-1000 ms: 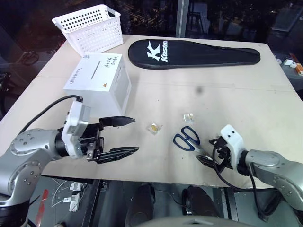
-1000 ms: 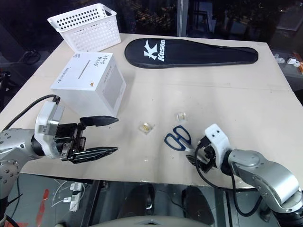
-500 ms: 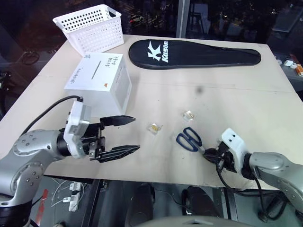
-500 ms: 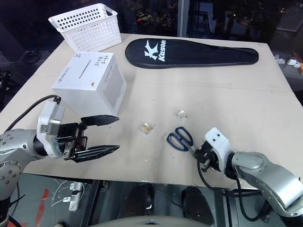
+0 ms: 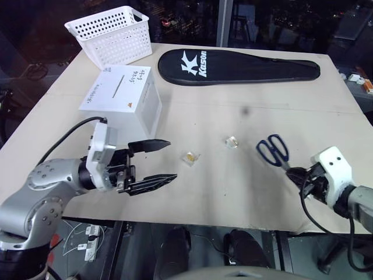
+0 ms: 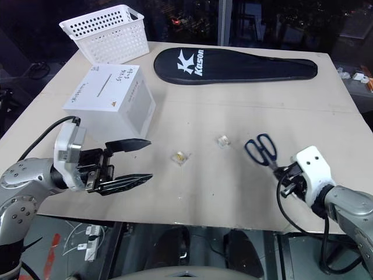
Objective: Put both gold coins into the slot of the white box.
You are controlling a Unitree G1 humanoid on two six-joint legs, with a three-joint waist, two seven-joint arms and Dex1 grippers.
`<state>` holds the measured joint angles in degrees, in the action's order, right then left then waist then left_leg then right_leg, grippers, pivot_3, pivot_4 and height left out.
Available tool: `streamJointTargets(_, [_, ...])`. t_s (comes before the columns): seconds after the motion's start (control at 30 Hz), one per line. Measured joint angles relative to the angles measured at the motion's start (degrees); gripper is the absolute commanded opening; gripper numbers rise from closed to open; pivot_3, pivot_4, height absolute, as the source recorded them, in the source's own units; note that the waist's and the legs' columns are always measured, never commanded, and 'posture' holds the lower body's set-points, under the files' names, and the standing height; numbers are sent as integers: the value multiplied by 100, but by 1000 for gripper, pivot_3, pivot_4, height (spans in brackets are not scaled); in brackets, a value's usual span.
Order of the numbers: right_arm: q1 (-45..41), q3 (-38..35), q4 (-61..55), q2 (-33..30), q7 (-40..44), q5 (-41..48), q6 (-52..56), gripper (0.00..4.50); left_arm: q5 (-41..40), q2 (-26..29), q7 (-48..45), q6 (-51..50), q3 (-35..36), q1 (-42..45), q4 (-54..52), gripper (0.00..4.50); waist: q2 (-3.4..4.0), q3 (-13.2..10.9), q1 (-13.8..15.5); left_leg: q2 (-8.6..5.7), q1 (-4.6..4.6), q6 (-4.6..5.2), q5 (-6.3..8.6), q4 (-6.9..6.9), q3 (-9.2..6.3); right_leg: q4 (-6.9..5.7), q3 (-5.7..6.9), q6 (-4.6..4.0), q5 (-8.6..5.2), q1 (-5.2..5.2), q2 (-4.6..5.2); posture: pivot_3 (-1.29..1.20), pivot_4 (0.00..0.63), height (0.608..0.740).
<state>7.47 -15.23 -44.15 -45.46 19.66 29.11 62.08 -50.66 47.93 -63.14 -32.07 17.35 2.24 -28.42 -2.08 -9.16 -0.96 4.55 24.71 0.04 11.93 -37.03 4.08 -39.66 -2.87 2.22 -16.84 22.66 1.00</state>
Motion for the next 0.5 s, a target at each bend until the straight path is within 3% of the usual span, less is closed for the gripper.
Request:
streamJointTargets(0.17, [-1094,808,1229,126,-501,-677,107,277,2,-62,144,-7,-219,221,19,4500,5,-3,-16,0,1,0,0,0,1,-6,-3,-2,0,5,-3,0,150,740])
streamJointTargets(0.2, [-1276,903,1485,186,-495,-736,107,1310,1,-70,180,-10,-223,242,26,4500,5,-3,-10,0,2,0,0,1,0,-5,-2,-2,0,5,-3,0,150,740])
streamJointTargets(0.23, [-1395,998,1669,214,-476,-788,95,1633,0,-77,207,-11,-227,266,31,4500,7,-4,-3,-1,4,0,0,4,1,-4,-2,-2,0,6,-3,0,150,740])
streamJointTargets(0.37, [-1567,1097,2038,91,-232,-950,-76,3600,2,-77,214,-10,-228,279,36,4500,5,-3,13,-1,5,0,0,6,1,2,-1,-1,0,4,-2,0,150,740])
streamJointTargets(0.43, [-1519,1044,2020,9,-88,-975,-146,4265,5,-77,230,-10,-227,276,36,4500,6,-4,12,-1,4,0,0,8,2,1,-1,-1,0,4,-2,0,150,740])
streamJointTargets(0.5, [-1368,688,1516,-30,345,-595,-165,4265,97,-78,355,-1,-203,190,33,4500,17,-10,-1,0,3,0,0,14,1,0,-3,-1,0,6,-3,0,150,740])
